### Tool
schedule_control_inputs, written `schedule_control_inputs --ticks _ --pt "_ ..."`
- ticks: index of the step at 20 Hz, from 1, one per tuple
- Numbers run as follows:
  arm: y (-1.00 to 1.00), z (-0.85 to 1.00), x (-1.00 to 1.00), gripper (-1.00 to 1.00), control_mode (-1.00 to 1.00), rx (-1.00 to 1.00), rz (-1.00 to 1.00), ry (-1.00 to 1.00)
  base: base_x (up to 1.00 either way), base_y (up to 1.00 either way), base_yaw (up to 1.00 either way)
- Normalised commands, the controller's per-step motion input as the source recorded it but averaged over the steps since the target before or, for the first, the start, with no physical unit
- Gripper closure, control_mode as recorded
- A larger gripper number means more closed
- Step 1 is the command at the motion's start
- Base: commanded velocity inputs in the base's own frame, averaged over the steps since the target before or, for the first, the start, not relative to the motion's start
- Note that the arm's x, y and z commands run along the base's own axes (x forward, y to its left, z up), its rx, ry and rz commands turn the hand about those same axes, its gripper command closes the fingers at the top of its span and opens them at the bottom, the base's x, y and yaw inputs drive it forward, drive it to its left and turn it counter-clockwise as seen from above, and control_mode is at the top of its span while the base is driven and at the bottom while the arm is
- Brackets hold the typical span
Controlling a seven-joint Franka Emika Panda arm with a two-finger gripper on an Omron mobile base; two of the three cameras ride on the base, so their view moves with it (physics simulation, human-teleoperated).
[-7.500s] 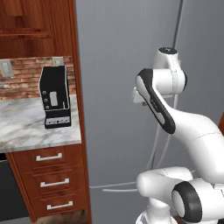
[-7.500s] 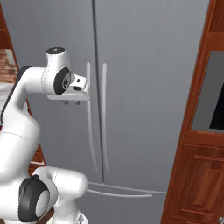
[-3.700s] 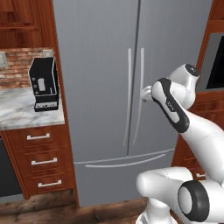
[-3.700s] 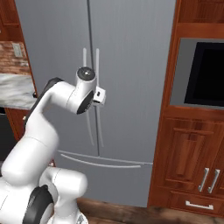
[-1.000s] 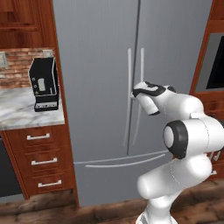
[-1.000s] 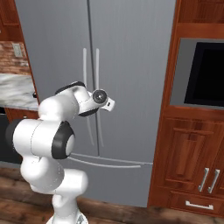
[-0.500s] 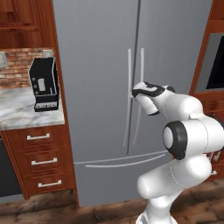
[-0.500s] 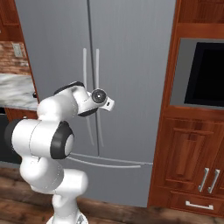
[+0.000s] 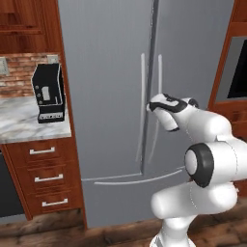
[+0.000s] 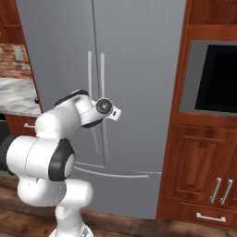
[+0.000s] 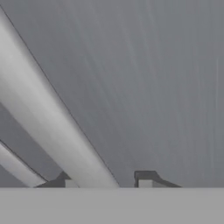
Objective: Open the fridge, remove the pear, lime, and steak, and place them on any counter.
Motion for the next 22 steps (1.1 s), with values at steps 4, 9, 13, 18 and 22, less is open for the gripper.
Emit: schedule_control_inputs --ticks 4,9,13,18,22 --pt "-0.36 0.24 -0.64 1.00 -1.00 0.01 0.00 -0.01 0.00 0.00 0.00" --pt "-0.58 0.09 -0.95 1.00 -1.00 -0.01 0.00 0.00 0.00 0.00 0.00" --pt "-0.77 0.00 -1.00 1.00 -1.00 -0.03 0.00 0.00 0.00 0.00 0.00" --pt "-0.81 0.00 -1.00 1.00 -1.00 -0.04 0.00 0.00 0.00 0.00 0.00" --pt "-0.83 0.00 -1.00 1.00 -1.00 -0.06 0.00 0.00 0.00 0.00 0.00"
